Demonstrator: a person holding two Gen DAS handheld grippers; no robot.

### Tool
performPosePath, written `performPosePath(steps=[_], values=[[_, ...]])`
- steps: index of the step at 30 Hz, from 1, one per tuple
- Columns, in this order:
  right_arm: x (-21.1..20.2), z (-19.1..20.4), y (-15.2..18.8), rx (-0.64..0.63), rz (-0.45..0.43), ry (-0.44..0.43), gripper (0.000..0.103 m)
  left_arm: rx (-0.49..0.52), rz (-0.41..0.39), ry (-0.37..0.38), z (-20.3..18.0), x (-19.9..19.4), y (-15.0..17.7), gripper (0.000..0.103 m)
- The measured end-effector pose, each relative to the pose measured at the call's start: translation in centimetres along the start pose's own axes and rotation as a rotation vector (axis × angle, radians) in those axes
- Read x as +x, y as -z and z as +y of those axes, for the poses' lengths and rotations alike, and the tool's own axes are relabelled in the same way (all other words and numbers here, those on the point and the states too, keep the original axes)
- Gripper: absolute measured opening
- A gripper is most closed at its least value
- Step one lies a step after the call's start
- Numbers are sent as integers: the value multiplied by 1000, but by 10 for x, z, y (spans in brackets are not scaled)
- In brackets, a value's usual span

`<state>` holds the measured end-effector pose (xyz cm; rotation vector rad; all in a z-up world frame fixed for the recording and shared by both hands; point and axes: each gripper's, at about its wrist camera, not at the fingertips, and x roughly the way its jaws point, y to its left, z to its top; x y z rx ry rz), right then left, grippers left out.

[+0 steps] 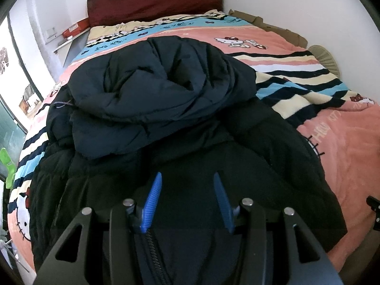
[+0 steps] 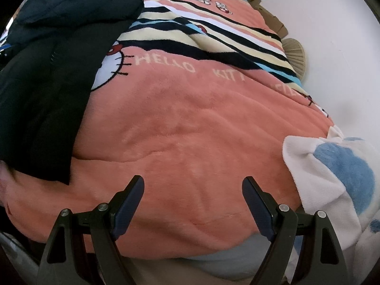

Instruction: Fold large clothes

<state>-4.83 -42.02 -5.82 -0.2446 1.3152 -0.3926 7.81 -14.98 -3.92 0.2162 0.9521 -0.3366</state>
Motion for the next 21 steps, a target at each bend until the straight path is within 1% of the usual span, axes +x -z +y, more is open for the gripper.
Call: performPosePath(steps=[13,18,21], values=[[-2,2,0,-5,6,14,83,-11,-8,7,9,-1,1,44],[-7,6,0,-5,2,22,83,-17,-38,23,16,-8,3,44],[-10,8,-1,-6,-9,17,83,-27,-60,57,27,-18,5,44]])
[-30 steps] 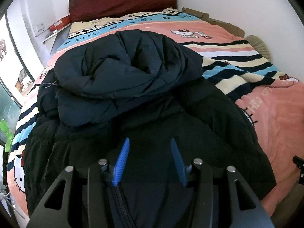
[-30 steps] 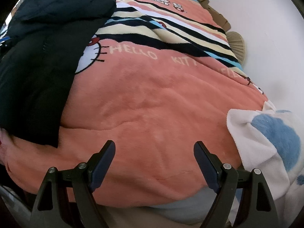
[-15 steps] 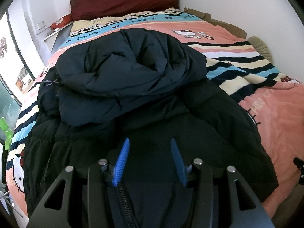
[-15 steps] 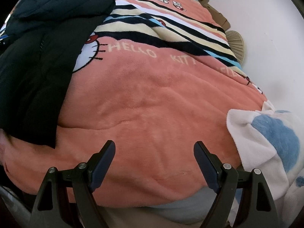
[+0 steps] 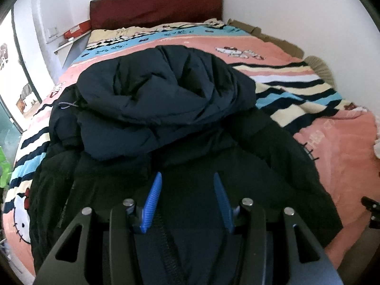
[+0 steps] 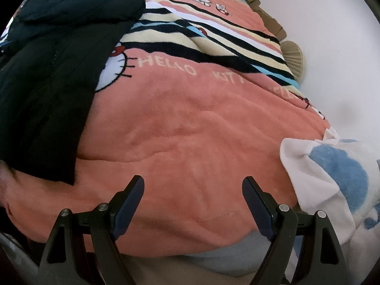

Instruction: Fold large clothes

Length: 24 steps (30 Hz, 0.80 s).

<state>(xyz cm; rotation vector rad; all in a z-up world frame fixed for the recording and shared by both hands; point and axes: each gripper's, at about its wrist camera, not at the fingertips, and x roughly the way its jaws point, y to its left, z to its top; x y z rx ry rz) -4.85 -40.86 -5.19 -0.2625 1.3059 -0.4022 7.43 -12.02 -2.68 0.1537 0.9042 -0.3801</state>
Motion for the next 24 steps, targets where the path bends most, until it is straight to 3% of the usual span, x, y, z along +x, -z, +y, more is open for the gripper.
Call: performPosePath(steps=[5,8,11,15,24], values=[[-5,0,-1,34,-26,-53,83,-28,-12,25,29,-19,10,44],[-7,0,-3,72,-45,-109,86,-47,17,-8,53,-27,23,45],[-10,9,-5,70,-60,-127,88,-69,12,-45,75,-38,38,57],[-17,24,-9,72,-91,-184,95,-107,17,-93,109,-51,59,58],[-35,62,-18,7,-151,-186,96,-208,44,-240,182,-73,100,58]])
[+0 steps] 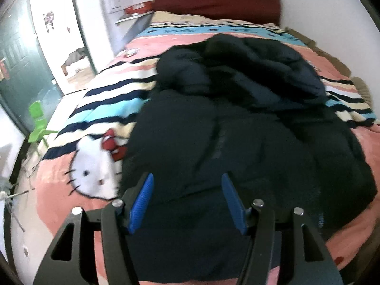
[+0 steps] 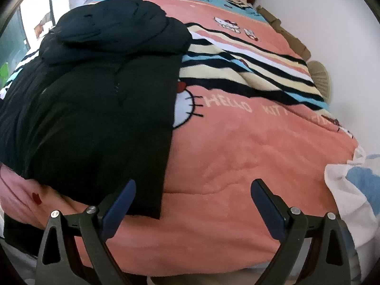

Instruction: Fold large clothes

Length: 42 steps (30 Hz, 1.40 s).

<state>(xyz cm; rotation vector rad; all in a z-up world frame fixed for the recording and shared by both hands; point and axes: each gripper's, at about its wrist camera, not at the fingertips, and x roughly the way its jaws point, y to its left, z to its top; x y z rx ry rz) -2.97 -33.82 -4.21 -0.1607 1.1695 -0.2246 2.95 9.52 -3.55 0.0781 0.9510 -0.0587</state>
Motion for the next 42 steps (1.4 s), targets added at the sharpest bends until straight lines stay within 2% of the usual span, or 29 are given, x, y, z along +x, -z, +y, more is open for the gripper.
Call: performPosePath(steps=[7,13,16,24,28,31,35,38,42], values=[[3,11,-2,-21,-11,-9,98,-95,52,-19,36,17,13,58],[13,16,-7,-16,-9,-39,100,-174,93,49,54,30,21,58],[29,17,-9,13,21,-99,100,-227,109,105,69,35,24,58],[65,19,-2,83,94,-262,102,-319,143,194,107,42,38,59],[79,13,0,143,123,-361,102,-391,179,320,117,53,49,59],[89,5,4,197,141,-477,102,-454,199,497,118,59,58,59],[101,-3,7,241,166,-613,102,-525,234,636,118,70,69,59],[101,-4,9,255,168,-701,102,-552,258,661,122,75,78,59],[102,-5,14,284,167,-762,102,-584,262,662,129,78,86,59]])
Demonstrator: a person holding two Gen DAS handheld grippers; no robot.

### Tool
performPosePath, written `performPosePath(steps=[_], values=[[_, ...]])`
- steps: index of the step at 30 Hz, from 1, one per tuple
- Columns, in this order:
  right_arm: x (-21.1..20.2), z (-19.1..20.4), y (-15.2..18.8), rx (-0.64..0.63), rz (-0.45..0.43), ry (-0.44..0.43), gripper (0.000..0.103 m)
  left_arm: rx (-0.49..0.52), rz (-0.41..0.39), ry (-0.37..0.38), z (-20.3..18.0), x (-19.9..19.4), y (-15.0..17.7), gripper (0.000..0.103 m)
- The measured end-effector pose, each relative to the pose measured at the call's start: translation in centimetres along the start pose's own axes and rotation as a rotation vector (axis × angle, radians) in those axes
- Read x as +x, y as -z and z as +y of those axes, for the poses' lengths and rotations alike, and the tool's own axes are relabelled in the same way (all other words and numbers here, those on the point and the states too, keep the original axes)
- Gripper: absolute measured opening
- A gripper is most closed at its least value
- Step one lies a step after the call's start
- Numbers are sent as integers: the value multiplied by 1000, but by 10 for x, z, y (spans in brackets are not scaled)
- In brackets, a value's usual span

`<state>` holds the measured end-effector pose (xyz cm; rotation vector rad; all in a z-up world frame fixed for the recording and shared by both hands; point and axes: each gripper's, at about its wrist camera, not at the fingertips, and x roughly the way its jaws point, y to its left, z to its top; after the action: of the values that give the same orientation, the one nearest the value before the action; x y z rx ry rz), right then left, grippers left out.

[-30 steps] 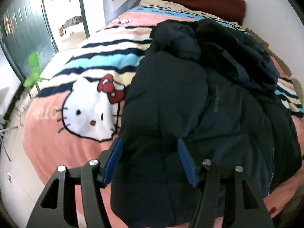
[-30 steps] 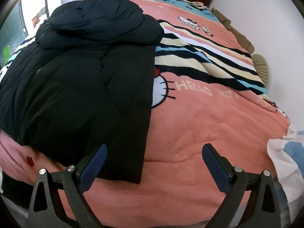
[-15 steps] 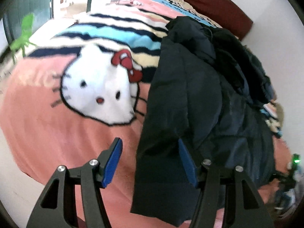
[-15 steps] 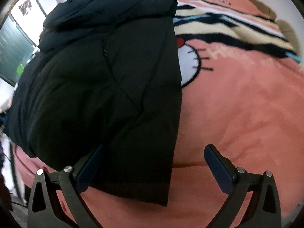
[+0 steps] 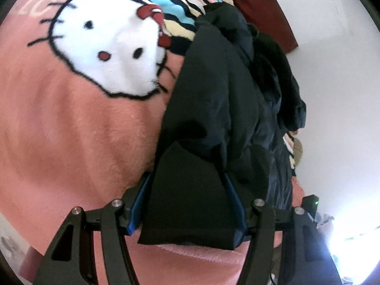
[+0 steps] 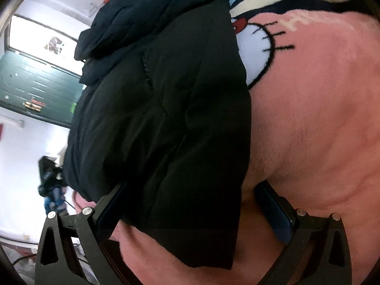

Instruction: Fold large clothes

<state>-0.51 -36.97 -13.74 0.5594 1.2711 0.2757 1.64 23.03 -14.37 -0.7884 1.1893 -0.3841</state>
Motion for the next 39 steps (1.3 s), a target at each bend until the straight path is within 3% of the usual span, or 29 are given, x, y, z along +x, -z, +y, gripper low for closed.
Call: performPosePath(steps=[5,9,17,20,22,24,28,34,39], values=[[1,0,5,18,-1,-65,97,-18,22,104,-5,5,2,59],[7,1,6,40,5,-137,72,2,29,148,-15,6,4,60],[16,-3,4,60,13,-168,70,-27,53,110,-4,12,16,60],[18,2,3,62,8,-180,60,17,53,126,-16,13,22,59],[20,6,2,66,15,-205,51,43,43,116,-23,12,26,49],[22,6,4,67,16,-220,41,36,28,125,-28,11,27,31],[19,11,1,66,-7,-274,19,76,-23,150,-48,-1,27,19],[-16,40,-22,-11,-95,-347,17,108,-113,306,-95,-32,-2,17],[-63,62,-66,-26,-215,-436,17,132,-179,455,-139,-54,-41,17]])
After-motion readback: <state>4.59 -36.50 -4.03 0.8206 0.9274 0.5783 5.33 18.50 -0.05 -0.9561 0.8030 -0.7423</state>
